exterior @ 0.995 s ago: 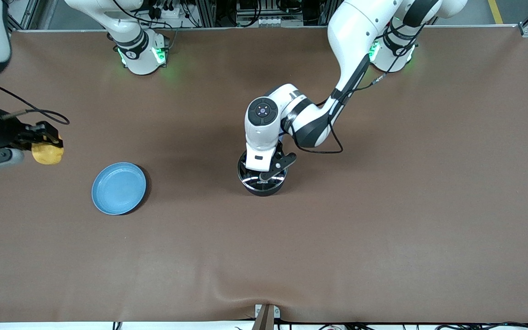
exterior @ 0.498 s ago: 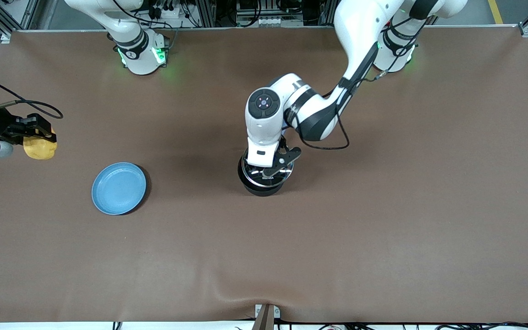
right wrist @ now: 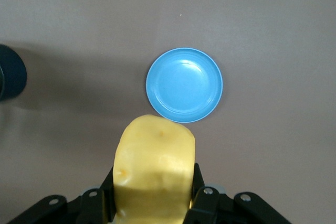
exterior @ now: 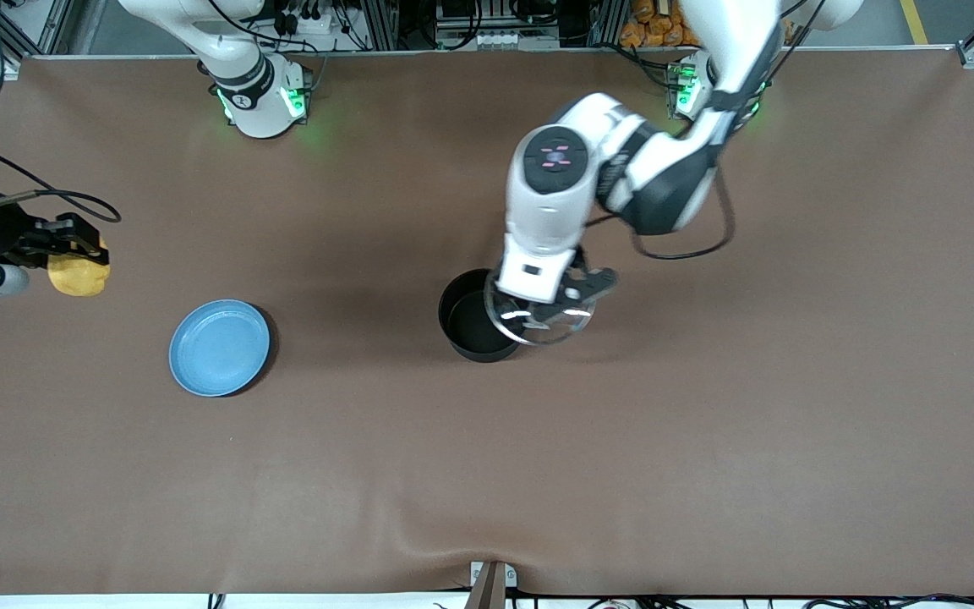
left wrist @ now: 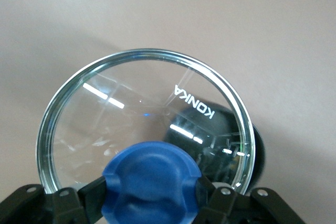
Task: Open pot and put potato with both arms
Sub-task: 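Lift the glass lid with the left gripper while the right gripper lifts the potato, then set the lid on the table while the right gripper carries the potato over the pot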
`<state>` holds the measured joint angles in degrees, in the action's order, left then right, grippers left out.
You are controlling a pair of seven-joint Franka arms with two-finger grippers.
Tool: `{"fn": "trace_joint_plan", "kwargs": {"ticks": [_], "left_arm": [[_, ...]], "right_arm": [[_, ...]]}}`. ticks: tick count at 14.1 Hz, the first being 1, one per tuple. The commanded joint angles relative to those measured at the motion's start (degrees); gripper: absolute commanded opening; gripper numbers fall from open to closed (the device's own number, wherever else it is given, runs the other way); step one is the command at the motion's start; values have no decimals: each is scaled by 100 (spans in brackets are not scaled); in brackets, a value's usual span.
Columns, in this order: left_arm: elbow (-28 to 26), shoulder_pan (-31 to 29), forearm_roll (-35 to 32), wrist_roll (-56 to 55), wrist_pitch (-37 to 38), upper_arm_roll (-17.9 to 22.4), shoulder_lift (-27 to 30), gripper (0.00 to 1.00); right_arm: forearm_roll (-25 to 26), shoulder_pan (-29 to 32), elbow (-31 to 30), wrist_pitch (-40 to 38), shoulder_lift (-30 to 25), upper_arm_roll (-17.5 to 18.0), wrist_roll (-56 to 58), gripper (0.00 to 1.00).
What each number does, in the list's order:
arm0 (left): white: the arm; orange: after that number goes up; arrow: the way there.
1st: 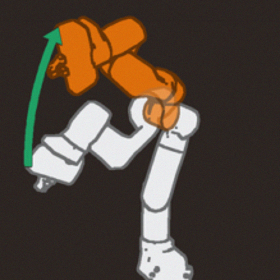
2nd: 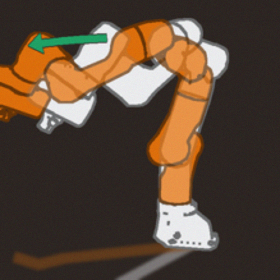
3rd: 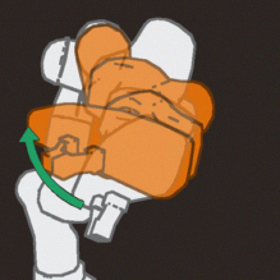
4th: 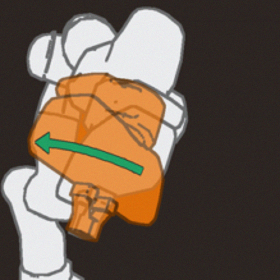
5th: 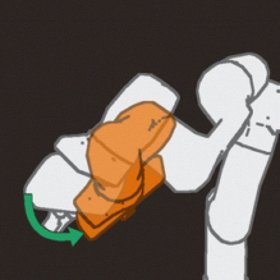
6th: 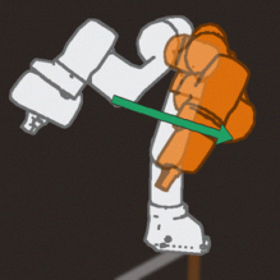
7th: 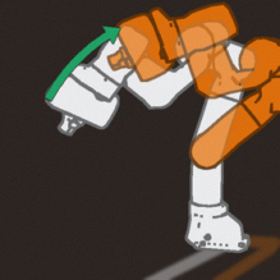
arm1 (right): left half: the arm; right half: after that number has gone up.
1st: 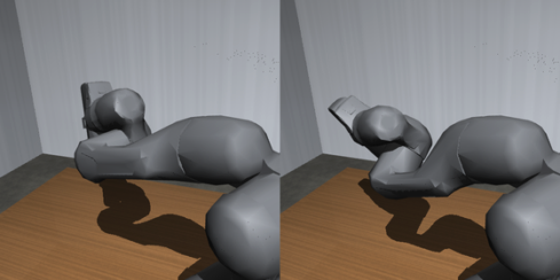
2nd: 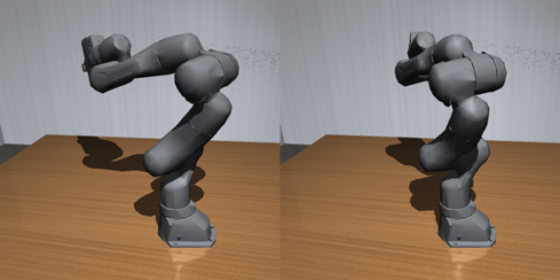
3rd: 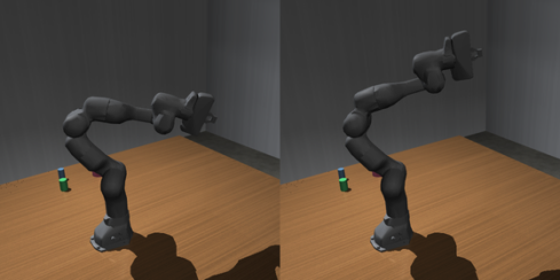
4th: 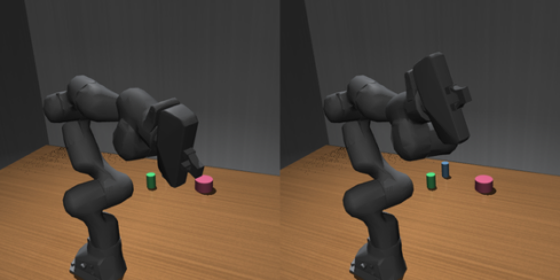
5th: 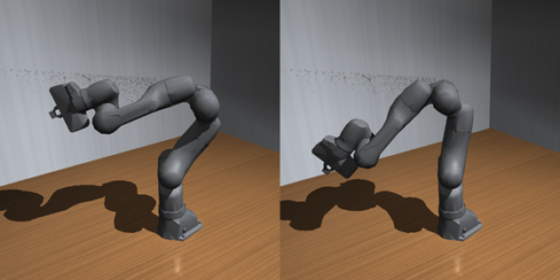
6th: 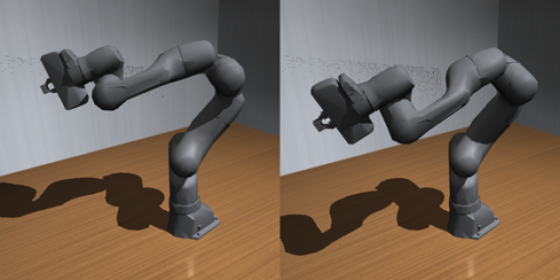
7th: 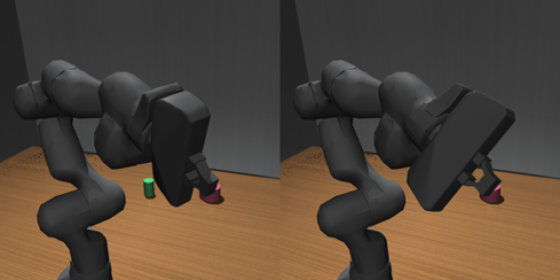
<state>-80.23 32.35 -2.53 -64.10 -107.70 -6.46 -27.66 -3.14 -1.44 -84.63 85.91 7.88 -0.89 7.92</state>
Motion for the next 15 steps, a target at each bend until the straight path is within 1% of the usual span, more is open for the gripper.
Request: {"fn": "trace_joint_plan", "kwargs": {"ticks": [1,2,4,6,7,9,10,11,13,15], "left_arm": [[-1113,-578,77,1122,-48,-39,812,0],[-1588,-877,51,1615,-188,-39,1067,0],[-2572,-1457,51,2555,-705,-39,1577,0],[-3373,-1906,51,3348,-1233,-48,1929,0],[-3707,-2082,51,3673,-1488,-48,2018,0],[-4174,-2660,42,4454,-1892,-39,2028,0],[-4429,-3021,42,4937,-2260,-48,1975,0],[-4640,-3242,42,5368,-2655,-48,1931,0],[-4800,-3393,42,5732,-2975,-39,1799,0],[-4871,-3498,42,5969,-3151,-48,1546,0]], "right_arm": [[-28,-409,157,-49,56,19,-851,3],[-55,-575,157,4,65,19,-1202,3],[-12,-1084,166,39,91,19,-1669,3],[-20,-1551,271,310,196,10,-2343,2],[-38,-1735,280,408,275,19,-2774,2],[-12,-2245,280,706,442,10,-3077,0],[23,-2491,289,812,565,10,-3129,0],[24,-2667,289,970,688,10,-3313,0],[-20,-2844,289,1286,942,10,-3638,0],[6,-3212,289,1628,1250,10,-3910,0]]}}
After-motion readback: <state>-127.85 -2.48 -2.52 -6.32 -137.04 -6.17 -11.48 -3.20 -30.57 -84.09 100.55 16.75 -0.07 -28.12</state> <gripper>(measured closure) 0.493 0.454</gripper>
